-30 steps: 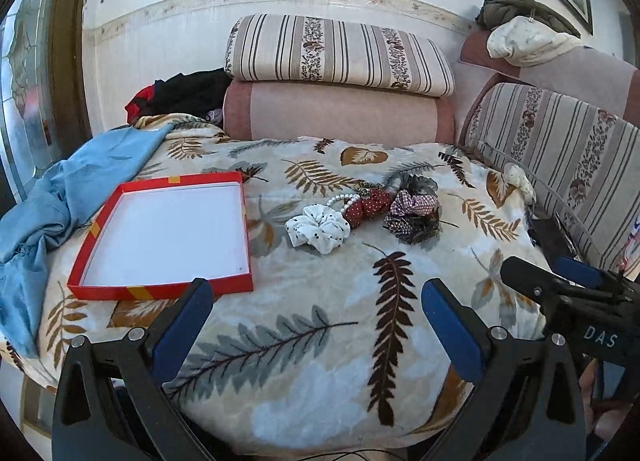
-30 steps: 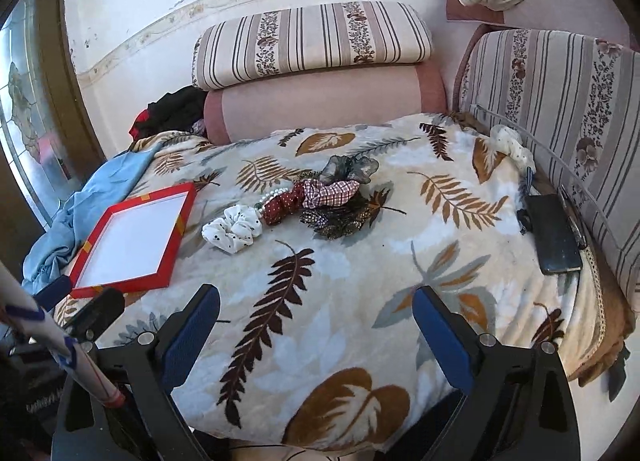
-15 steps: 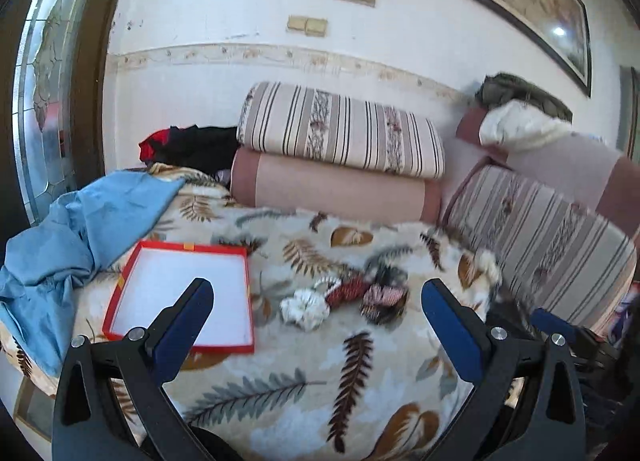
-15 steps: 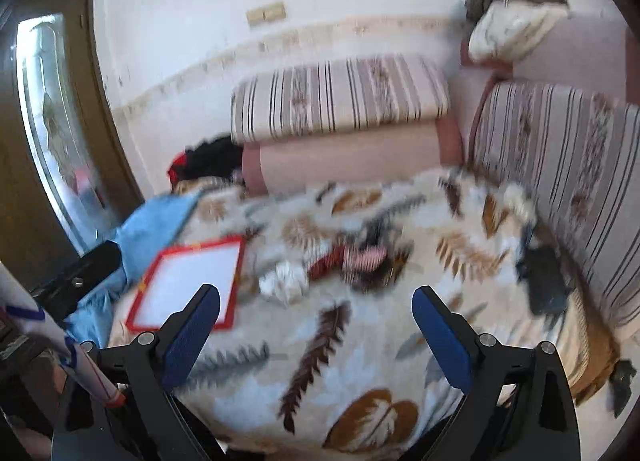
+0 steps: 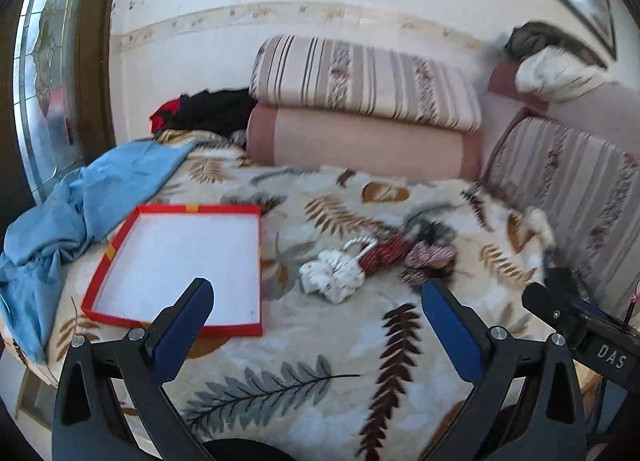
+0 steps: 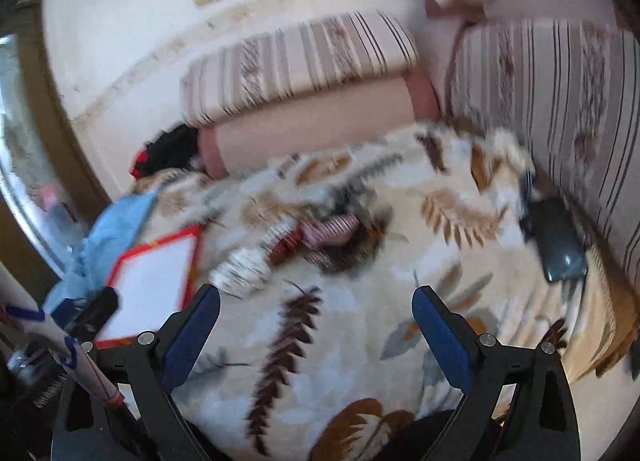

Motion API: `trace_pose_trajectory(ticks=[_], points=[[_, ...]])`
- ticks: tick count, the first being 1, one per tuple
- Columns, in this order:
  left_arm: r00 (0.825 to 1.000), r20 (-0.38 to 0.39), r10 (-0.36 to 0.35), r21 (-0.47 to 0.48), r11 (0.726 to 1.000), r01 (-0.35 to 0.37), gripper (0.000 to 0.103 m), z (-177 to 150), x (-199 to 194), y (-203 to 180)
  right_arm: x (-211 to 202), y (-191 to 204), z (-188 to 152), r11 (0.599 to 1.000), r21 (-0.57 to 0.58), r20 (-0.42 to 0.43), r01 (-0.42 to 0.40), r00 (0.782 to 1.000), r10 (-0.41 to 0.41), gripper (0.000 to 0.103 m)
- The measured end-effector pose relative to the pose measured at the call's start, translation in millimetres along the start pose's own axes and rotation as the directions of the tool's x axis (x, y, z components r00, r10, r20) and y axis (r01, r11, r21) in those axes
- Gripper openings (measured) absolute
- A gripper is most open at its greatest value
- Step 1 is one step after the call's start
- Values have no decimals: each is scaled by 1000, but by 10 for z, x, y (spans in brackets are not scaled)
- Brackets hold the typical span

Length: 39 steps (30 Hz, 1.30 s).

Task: Organize jewelry

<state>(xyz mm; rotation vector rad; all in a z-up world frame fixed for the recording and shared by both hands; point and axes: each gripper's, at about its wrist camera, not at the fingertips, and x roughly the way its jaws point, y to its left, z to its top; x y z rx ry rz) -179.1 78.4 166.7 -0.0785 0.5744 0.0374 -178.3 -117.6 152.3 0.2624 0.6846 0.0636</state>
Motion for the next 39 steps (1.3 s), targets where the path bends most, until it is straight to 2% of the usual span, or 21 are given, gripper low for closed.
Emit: trace_pose_trajectory(ticks=[2,9,19,31,39], points=[[1000,-15,12,4,1000,-12,103,-70,159,-18,190,-88,-35,1000,5,-26,16,1000,-16,92],[998,-49,44,68,997,-41,103,-159,634,-136,652,-262,-53,996,-23,-46,90,995,-91,91],[988,-138,62,75,996,-52,103,-207,1162,-21,1082,-272,-48,995,-49,-80,92,992,-95,91],[982,-181,46,68,997,-34,103,-216,1378,19,1347,-188,25,997,-53,-115,51,992,-56,90],[979,-199,45,57,998,-35,103,-220,1417,53,1836,-182,174,1000,-10,-205,10,979,-12,90]])
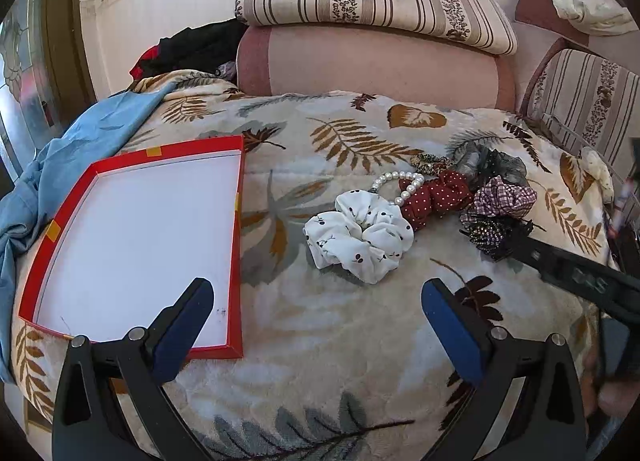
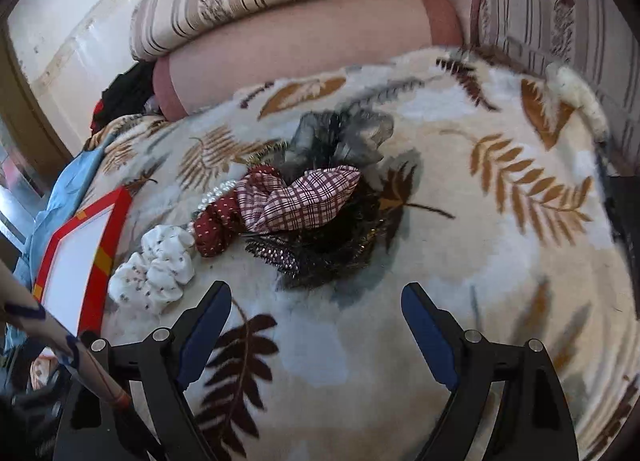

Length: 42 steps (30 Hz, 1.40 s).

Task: Organize jewelry
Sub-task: 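Grasp the white polka-dot scrunchie with the left tool while the right tool grasps the black claw clip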

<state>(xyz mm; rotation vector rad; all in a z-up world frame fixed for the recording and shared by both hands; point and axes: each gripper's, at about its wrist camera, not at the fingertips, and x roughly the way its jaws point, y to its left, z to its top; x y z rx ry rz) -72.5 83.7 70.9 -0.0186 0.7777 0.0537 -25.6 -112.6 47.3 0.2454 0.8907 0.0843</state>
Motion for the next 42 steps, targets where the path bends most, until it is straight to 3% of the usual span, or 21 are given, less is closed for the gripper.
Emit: trace_pose_trajectory(ticks=[9,13,20,27,34,37,40,42], points=[[1000,-29,-6,-16,1000,6,103,-8,66,45,334,2,121,999,0,-33,33,999,-33,87],[999,-34,-5,-17,1000,5,103,-10,74,44,423,0,114,1000,-3,-52,19,998,-19,55],[999,-33,-12,-21,1000,11,103,72,93,70,322,-123,102,999,35,-18,-11,1000,12,43],[993,-103,-59,-2,998,59,103,338,432,1,285,-206,99,997,72,-20,-30,999,32,42],[988,-152,-35,58,997,44,103,442,820,-201,286,-276,104,994,97,-22,-40,999,42,42],[984,-177,-21,75,997,35,103,443,982,-264,286,-292,108,994,107,-24,-38,999,41,47],[982,-189,-26,74,996,40,103,412,1072,-295,272,-316,108,992,120,-19,-46,999,49,60],[982,-187,-32,75,996,47,96,383,1095,-311,250,-330,111,991,125,-9,-45,999,47,66]])
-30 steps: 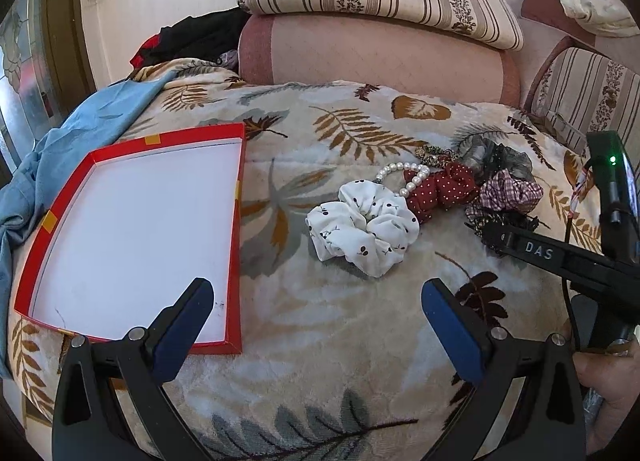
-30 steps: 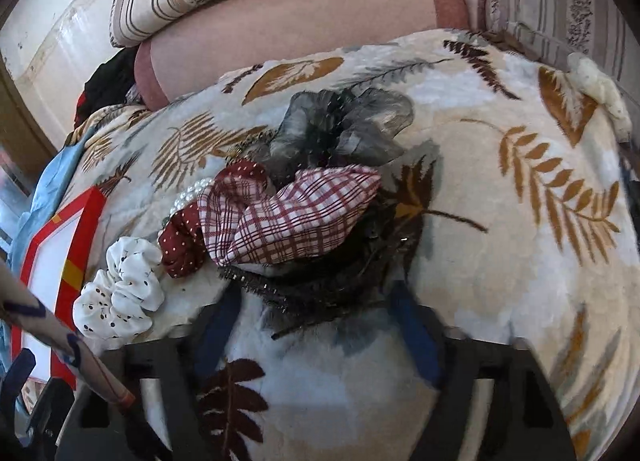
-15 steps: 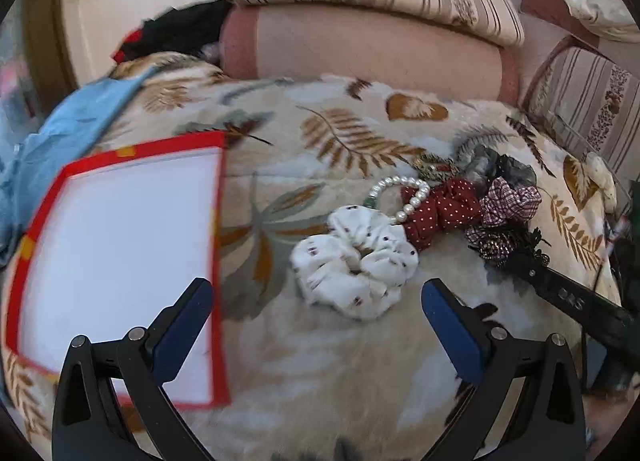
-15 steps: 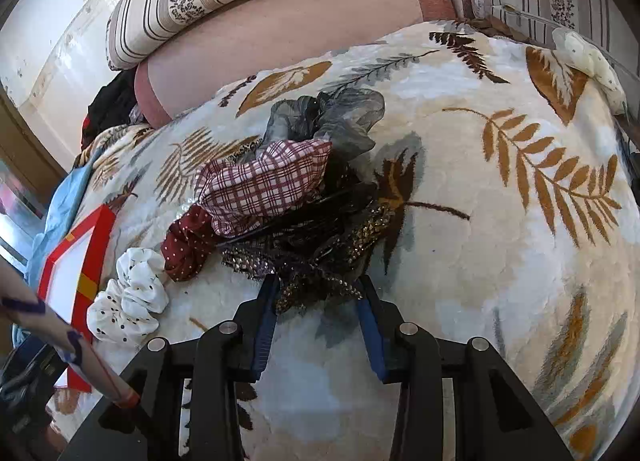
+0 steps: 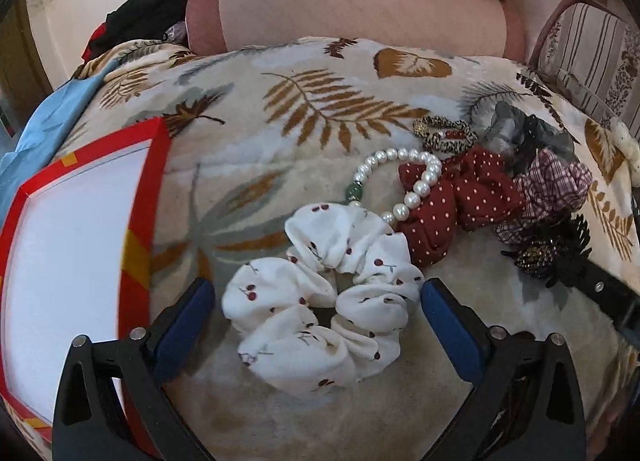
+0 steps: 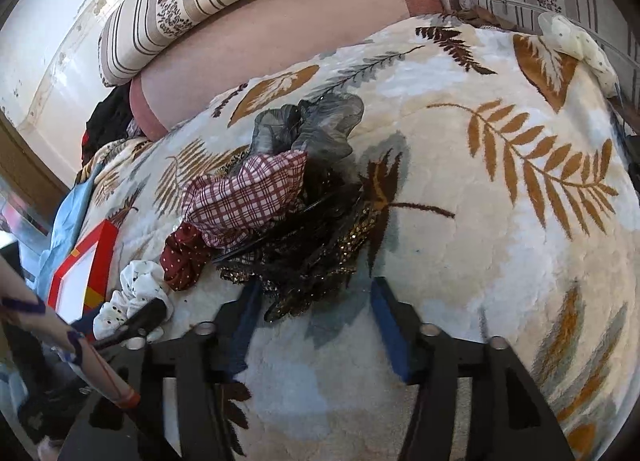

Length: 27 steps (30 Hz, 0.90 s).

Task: Organize jewelry
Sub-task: 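Grasp the white polka-dot scrunchie with the left tool while the right tool grasps the black claw clip, then lift both held items and carry them toward the red-framed tray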

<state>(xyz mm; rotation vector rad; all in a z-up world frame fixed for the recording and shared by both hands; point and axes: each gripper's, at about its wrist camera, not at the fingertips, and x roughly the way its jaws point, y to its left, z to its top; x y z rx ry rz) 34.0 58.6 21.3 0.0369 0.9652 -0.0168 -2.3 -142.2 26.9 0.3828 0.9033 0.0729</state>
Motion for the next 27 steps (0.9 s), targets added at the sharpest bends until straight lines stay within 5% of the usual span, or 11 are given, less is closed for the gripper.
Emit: trace_pose_trajectory(ticks=[2,9,11,16,20,25,27], points=[[1000,-14,-14,3,1000,14,73,-27,39,-12,-3,0,4,1000,-2,1,0,1000,0,68],[998,34,-54,9,998,54,41,-110,-41,-58,121,4,44,1000,3,-18,-12,1000,12,66],[997,44,-68,8,998,68,31,-128,-68,-56,110,0,40,999,2,-17,-37,999,37,41],[993,64,-95,2,995,95,23,-160,-114,-31,18,59,8,999,-35,12,-29,999,30,16],[992,88,-96,6,995,95,22,-180,-171,-31,-110,48,11,998,-47,51,-43,998,46,12],[991,95,-93,16,996,92,22,-206,-202,-53,-206,26,7,996,-39,62,-80,995,82,12],[992,92,-92,11,996,91,22,-202,-189,-41,-223,-26,8,995,-2,52,-99,994,99,31]])
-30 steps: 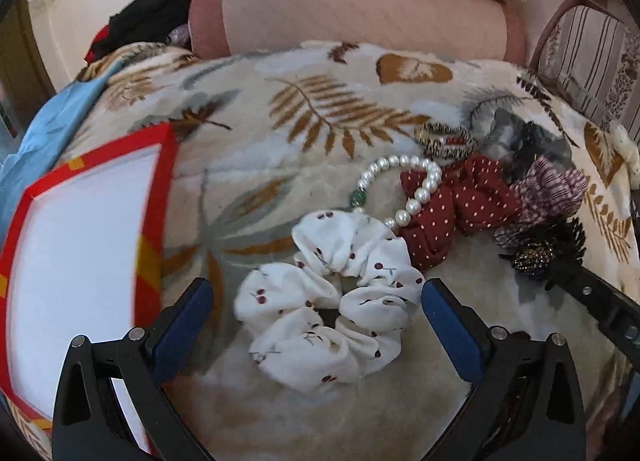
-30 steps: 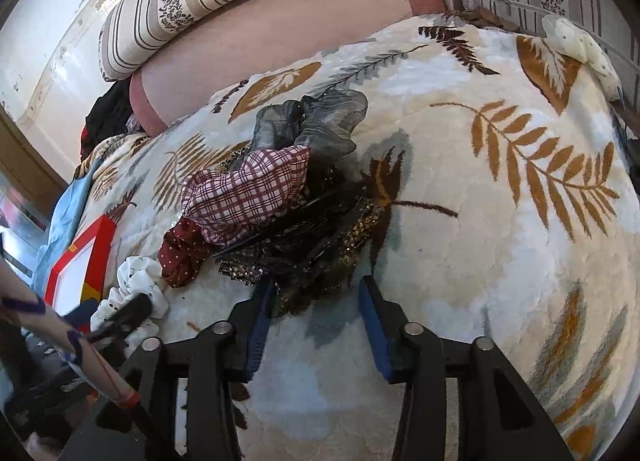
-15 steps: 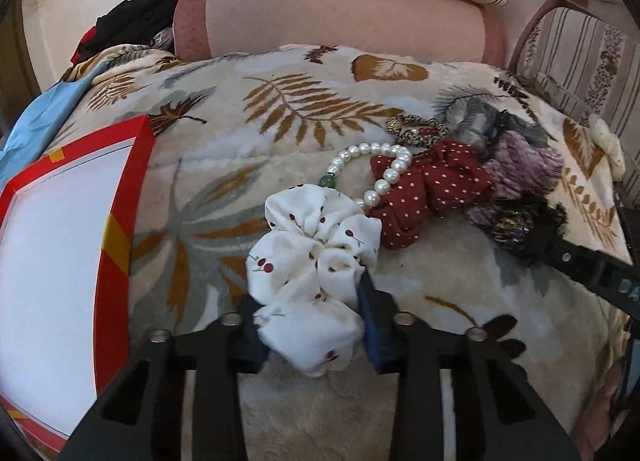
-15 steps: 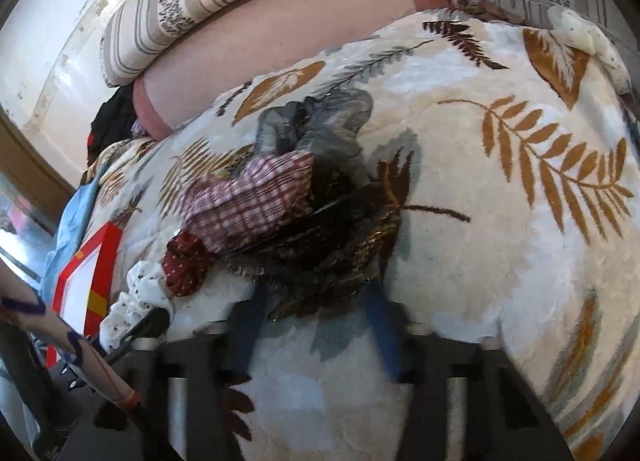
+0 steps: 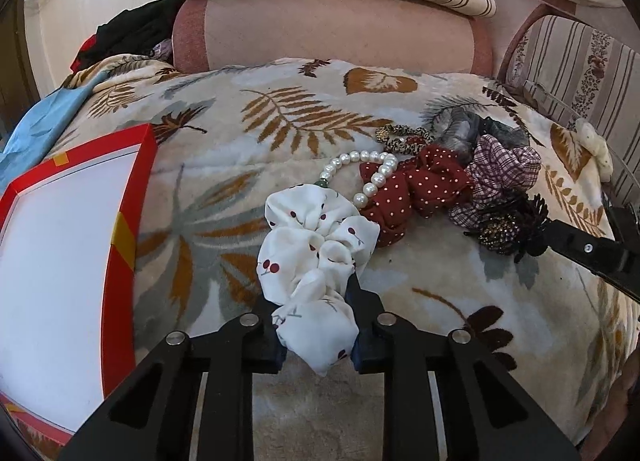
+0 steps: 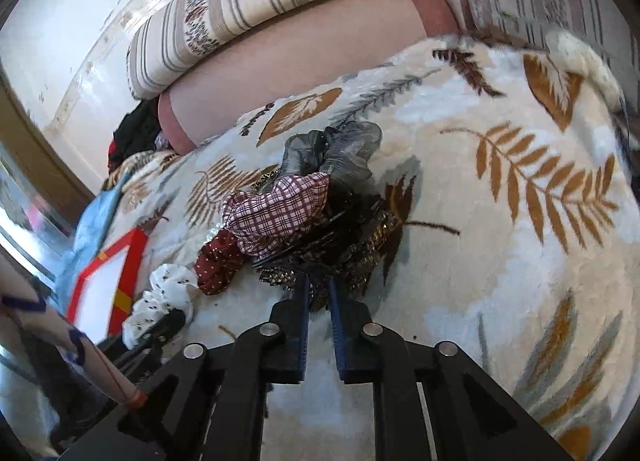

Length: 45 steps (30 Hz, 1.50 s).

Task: Organize jewelry
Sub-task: 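Lift both held items and carry them toward the red-framed tray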

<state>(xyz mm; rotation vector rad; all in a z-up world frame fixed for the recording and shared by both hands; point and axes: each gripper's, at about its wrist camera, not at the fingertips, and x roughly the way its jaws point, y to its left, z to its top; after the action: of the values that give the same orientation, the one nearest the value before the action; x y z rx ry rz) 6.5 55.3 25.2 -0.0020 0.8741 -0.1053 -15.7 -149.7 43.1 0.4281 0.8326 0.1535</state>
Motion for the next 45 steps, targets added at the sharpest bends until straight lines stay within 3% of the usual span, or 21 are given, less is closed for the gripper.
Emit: trace_pose_trajectory(ticks=[1,2,5,9,14,20,21,22,29,36,41,45], points=[[1000,-2,-1,-4,1000,1,22,-2,6,11,-25,-60,3,999,39,3,-13,1000,13,61],[1000,-5,1,-8,1000,-1,22,-1,11,23,-51,-109,6,998,64,13,-20,1000,19,78],[1000,-19,-3,-26,1000,3,22,3,47,62,-100,-259,39,988,145,35,-52,998,48,79],[1000,-24,-8,-30,1000,8,22,7,70,69,40,-362,63,959,261,-17,-108,993,116,79],[1000,-24,-12,-28,1000,12,22,12,79,70,245,-350,101,930,364,-75,-57,993,91,79],[1000,-25,-14,-28,1000,14,23,14,90,63,457,-111,292,949,303,-132,88,990,-50,79],[1000,-25,-15,-27,1000,14,23,13,91,59,465,-82,301,951,292,-135,102,989,-65,77],[1000,-24,-15,-25,1000,15,23,13,92,57,479,-29,306,956,264,-148,127,985,-90,66],[999,-15,-33,-30,999,32,23,12,64,65,259,-28,189,973,219,-137,76,989,-46,46],[999,-8,-34,-8,999,34,23,0,44,2,165,-156,74,974,222,-112,47,993,-23,45],[999,-29,-45,4,999,45,23,-8,91,-19,316,-157,115,973,227,-112,32,994,-7,52],[998,-25,-52,10,999,53,23,-2,93,-30,350,-157,92,975,222,-106,16,994,8,47]])
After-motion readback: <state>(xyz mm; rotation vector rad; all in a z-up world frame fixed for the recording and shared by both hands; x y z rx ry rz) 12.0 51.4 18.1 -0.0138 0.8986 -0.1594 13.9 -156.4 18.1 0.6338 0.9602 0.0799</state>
